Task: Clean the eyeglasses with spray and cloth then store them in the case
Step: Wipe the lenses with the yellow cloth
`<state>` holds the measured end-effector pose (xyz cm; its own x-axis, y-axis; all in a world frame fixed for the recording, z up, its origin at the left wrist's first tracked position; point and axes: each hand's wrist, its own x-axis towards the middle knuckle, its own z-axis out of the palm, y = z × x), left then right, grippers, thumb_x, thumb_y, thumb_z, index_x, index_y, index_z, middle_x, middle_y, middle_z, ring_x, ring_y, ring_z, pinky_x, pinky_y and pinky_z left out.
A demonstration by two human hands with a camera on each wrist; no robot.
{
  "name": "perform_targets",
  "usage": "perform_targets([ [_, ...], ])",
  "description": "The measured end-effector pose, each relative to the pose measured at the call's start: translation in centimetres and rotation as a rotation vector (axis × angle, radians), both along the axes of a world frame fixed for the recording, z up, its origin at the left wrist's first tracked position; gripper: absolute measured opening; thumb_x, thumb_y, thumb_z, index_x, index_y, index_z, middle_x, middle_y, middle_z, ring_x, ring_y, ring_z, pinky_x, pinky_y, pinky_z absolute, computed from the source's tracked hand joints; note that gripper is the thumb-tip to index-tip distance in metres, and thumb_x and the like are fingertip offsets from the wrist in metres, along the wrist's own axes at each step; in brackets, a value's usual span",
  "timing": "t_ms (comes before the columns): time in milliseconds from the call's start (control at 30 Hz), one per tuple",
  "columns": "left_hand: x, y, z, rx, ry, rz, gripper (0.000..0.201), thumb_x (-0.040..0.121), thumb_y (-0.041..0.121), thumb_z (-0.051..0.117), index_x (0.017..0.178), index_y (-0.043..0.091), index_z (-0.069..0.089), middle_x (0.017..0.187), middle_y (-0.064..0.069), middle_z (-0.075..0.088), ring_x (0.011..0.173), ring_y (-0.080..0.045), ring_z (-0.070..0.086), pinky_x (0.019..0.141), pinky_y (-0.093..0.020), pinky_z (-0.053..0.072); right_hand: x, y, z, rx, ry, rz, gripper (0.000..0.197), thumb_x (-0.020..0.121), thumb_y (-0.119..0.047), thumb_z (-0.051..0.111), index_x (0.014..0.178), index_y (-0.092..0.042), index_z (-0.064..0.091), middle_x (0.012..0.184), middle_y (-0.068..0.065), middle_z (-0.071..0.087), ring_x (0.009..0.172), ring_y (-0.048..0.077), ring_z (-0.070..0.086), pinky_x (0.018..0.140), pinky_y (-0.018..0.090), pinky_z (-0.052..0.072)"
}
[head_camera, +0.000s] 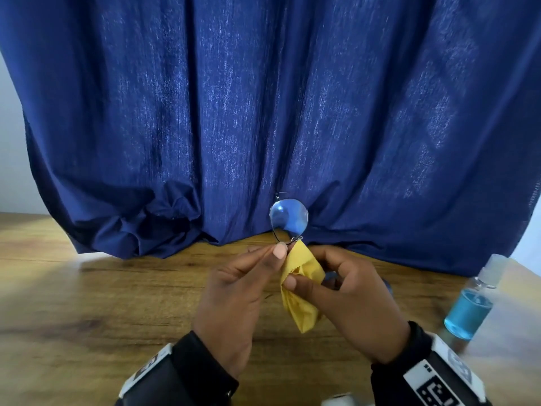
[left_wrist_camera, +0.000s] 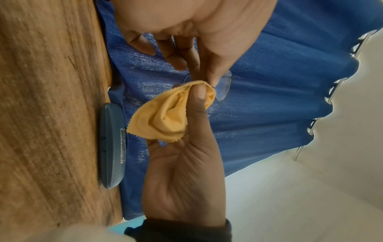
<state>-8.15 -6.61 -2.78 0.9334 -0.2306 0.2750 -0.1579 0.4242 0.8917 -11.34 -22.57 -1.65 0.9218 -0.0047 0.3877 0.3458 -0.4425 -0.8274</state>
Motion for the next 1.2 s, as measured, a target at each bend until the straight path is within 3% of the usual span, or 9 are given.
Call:
perform_targets([
  [100,0.19,0.05,-0.08,-0.007,-0.004,0.018,0.024,0.095,0.022,0.063,0.106,0.01,0.081,0.112,-0.01,0.079,0.11,-0.019,0.072,0.079,-0.015,0.057,0.0,0.05,-0.07,-0.065,-0.121,-0.227,0.074,0.06,-0.053,0.086,0.123,-0.043,0.05,0.113,-0.021,0.06,0.104,0.0,0.057,0.084,0.017,0.048],
  [200,0.36,0.0,-0.32,-0.006,-0.032,0.03,0.023,0.096,0.019,0.063,0.103,0.011,0.082,0.111,-0.009,0.08,0.11,-0.018,0.072,0.081,-0.015,0.056,-0.06,0.19,0.15,-0.142,-0.26,-0.234,0.05,0.07,-0.036,0.086,0.113,-0.04,0.059,0.104,-0.018,0.065,0.101,0.006,0.06,0.082,0.018,0.047],
  [300,0.31,0.01,-0.34,-0.022,-0.047,0.012,0.022,0.094,0.019,0.063,0.102,0.009,0.082,0.112,-0.01,0.079,0.11,-0.02,0.072,0.084,-0.019,0.057,-0.28,0.3,0.31,-0.12,-0.211,-0.149,0.031,0.08,-0.027,0.079,0.108,-0.035,0.068,0.097,-0.02,0.073,0.098,0.001,0.067,0.083,0.017,0.051],
  [467,0.19,-0.2,-0.51,-0.045,-0.07,0.025,0.023,0.091,0.018,0.065,0.1,0.003,0.08,0.12,-0.016,0.07,0.115,-0.028,0.069,0.094,-0.03,0.059,-0.44,0.31,0.79,0.064,-0.013,0.04,0.043,0.079,-0.014,0.082,0.117,-0.026,0.066,0.101,-0.01,0.078,0.095,0.006,0.073,0.083,0.026,0.058],
  [567,-0.01,-0.51,-0.61,-0.058,-0.062,0.029,0.021,0.091,0.014,0.066,0.098,0.002,0.081,0.124,-0.019,0.067,0.118,-0.032,0.066,0.095,-0.032,0.059,-0.42,0.41,0.61,0.14,-0.027,0.077,0.055,0.078,0.001,0.08,0.123,-0.025,0.062,0.098,-0.002,0.08,0.09,0.01,0.075,0.077,0.023,0.058],
  [800,-0.01,-0.48,-0.46,-0.061,-0.044,0.009,0.021,0.09,0.012,0.066,0.101,0.002,0.081,0.124,-0.015,0.071,0.116,-0.025,0.069,0.097,-0.026,0.058,-0.07,0.48,0.46,0.238,-0.036,0.102,0.057,0.087,0.002,0.07,0.131,-0.031,0.057,0.093,0.01,0.079,0.087,0.02,0.075,0.078,0.032,0.061],
  [1000,0.0,-0.28,-0.3,-0.036,-0.014,0.009,0.019,0.09,0.015,0.068,0.1,0.007,0.082,0.122,-0.015,0.071,0.115,-0.027,0.07,0.091,-0.026,0.06,0.1,-0.29,0.74,0.276,-0.045,0.05,0.064,0.074,-0.004,0.084,0.125,-0.035,0.061,0.092,0.023,0.073,0.085,0.042,0.071,0.077,0.047,0.061],
  [1133,-0.04,-0.28,-0.38,-0.032,0.021,-0.019,0.02,0.087,0.017,0.069,0.098,0.007,0.082,0.121,-0.015,0.073,0.115,-0.028,0.07,0.096,-0.034,0.06,0.21,0.05,0.29,0.204,-0.021,0.071,0.071,0.075,-0.008,0.084,0.135,-0.031,0.053,0.095,0.01,0.078,0.089,0.028,0.075,0.085,0.044,0.061],
  [1200,-0.1,-0.29,-0.34,-0.014,0.004,-0.024,0.022,0.088,0.017,0.069,0.102,0.007,0.082,0.117,-0.012,0.076,0.113,-0.024,0.072,0.095,-0.029,0.06,0.26,0.13,0.18,0.195,-0.018,0.069,0.067,0.08,-0.007,0.081,0.136,-0.03,0.052,0.093,0.009,0.079,0.089,0.026,0.076,0.084,0.041,0.061],
])
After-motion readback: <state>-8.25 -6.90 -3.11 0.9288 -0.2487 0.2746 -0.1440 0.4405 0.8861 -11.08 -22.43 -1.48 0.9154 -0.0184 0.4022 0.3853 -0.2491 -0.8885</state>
